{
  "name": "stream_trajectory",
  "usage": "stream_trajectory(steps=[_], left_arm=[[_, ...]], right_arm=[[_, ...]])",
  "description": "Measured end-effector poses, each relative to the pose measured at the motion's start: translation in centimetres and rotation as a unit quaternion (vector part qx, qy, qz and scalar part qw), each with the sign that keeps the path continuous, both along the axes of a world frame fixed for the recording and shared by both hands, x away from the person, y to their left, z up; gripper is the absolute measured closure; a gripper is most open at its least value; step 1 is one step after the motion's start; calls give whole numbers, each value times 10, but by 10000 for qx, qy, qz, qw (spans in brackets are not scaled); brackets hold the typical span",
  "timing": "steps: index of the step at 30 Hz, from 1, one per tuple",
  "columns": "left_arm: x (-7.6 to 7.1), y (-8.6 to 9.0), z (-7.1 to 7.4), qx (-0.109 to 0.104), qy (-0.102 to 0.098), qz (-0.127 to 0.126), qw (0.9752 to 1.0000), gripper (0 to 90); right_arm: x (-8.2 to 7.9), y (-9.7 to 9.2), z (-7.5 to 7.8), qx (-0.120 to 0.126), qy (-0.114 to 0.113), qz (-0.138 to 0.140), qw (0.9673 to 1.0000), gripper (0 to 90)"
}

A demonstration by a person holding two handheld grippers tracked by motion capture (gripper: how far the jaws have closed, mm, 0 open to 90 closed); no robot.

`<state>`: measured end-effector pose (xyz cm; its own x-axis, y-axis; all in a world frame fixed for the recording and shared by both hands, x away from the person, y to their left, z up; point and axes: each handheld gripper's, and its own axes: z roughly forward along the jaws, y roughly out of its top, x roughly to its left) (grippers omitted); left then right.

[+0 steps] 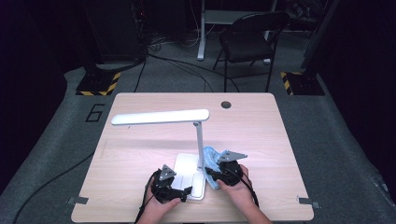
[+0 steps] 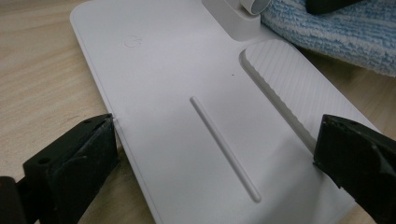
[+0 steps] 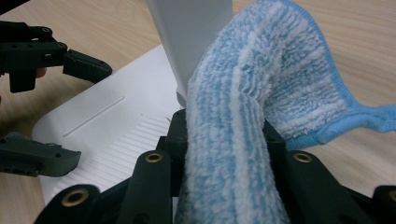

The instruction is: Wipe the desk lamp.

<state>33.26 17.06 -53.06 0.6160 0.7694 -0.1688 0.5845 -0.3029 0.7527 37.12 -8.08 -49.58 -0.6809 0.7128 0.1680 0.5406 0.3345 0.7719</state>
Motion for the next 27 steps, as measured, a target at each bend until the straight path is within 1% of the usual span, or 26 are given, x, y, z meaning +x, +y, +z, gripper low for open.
stream_trajectory(steps=[3,6,8,9,10,11,16,17,23,27], left_arm=[[0,0,0,16,13,11,10000,0],[-1,-1,0,7,-5,55,10000,0],[-1,-2,0,-11,-20,84,10000,0],[-1,-2,0,-11,-20,84,10000,0],[-1,-2,0,-12,-21,90,10000,0],[-1,-2,0,-11,-20,96,10000,0],[-1,-2,0,-9,-22,99,9999,0],[-1,-2,0,8,-13,105,9999,0],[-1,-2,0,12,-16,108,9999,0],[-2,-3,0,-21,-15,129,9999,0]], right_arm=[[1,0,-1,-7,-39,42,10000,658],[2,1,-2,41,-18,9,10000,657],[2,2,-2,65,63,-28,10000,658],[2,2,-2,65,63,-28,10000,658],[3,2,-2,34,-4,8,10000,657],[3,2,-2,65,40,1,10000,657],[3,3,-2,53,16,21,10000,657],[4,3,-2,38,-5,59,10000,657],[3,5,2,-13,-11,51,10000,658],[2,8,6,-89,-80,94,9999,659]])
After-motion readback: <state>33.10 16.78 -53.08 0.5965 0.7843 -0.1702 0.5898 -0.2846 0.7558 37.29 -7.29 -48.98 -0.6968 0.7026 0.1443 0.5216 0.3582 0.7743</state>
